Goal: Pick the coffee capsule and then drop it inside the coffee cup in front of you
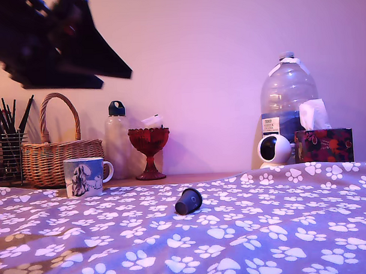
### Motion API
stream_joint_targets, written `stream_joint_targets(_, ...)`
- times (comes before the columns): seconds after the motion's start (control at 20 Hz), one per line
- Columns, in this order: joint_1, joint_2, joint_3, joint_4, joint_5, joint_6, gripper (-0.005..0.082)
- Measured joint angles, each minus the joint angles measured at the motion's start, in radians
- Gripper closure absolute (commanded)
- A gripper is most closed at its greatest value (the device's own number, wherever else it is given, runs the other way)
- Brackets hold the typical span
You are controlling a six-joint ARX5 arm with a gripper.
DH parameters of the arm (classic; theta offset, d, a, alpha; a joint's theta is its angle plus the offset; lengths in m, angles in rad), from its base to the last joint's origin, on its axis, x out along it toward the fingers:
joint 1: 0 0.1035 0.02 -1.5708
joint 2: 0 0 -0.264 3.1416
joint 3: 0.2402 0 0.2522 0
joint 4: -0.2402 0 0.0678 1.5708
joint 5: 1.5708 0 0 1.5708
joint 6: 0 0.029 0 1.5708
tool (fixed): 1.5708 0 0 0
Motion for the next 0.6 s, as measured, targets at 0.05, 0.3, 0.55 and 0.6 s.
stream_joint_targets(0.05,0.0,0.037,-0.002,0.021,0.0,0.0,0.0158)
stream_joint_targets(0.3,0.0,0.169,-0.011,0.142,0.0,0.0,0.0158)
stream_joint_targets(0.55,0.0,0.301,-0.013,0.237,0.0,0.0,0.0159)
stream_joint_targets(0.6,0.0,0.327,-0.013,0.262,0.0,0.0,0.0159)
